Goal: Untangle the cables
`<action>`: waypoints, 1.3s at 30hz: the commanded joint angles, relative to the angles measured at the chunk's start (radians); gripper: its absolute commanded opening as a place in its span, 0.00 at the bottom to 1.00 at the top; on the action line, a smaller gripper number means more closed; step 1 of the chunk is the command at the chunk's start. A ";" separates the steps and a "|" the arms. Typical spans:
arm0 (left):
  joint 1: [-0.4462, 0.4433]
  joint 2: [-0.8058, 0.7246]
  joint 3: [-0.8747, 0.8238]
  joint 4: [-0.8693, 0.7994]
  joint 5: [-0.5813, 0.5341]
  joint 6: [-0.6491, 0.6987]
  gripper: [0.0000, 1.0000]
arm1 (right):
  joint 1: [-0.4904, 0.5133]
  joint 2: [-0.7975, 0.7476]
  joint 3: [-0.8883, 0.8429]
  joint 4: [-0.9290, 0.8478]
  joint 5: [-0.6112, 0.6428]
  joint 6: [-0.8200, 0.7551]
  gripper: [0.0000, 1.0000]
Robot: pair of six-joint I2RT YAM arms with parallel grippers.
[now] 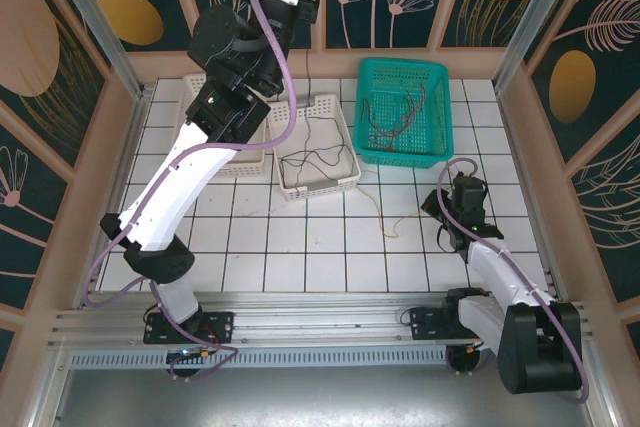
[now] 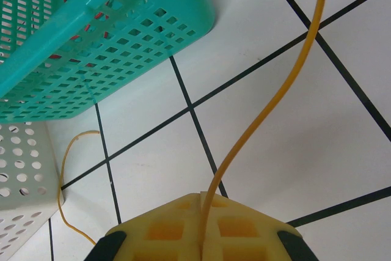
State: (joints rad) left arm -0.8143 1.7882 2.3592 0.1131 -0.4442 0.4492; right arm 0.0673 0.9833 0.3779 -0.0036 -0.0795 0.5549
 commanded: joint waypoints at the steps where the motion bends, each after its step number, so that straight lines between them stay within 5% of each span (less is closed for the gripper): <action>1: 0.001 -0.039 0.053 0.054 0.033 -0.041 0.00 | 0.009 -0.023 0.004 0.004 -0.003 -0.014 0.00; 20: 0.000 -0.115 0.057 0.012 0.090 -0.137 0.00 | 0.022 0.005 0.007 0.029 -0.025 0.000 0.00; 33: 0.000 -0.354 -0.554 0.096 0.028 -0.246 0.00 | 0.094 0.021 0.083 0.014 -0.072 -0.018 0.00; 39: 0.000 -0.406 -0.636 0.040 0.063 -0.382 0.00 | 0.116 0.018 0.089 0.010 -0.069 -0.011 0.00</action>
State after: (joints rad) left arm -0.8143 1.4406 1.7287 0.1421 -0.3996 0.1650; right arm 0.1726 1.0126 0.4454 0.0116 -0.1368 0.5549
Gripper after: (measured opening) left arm 0.061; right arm 0.046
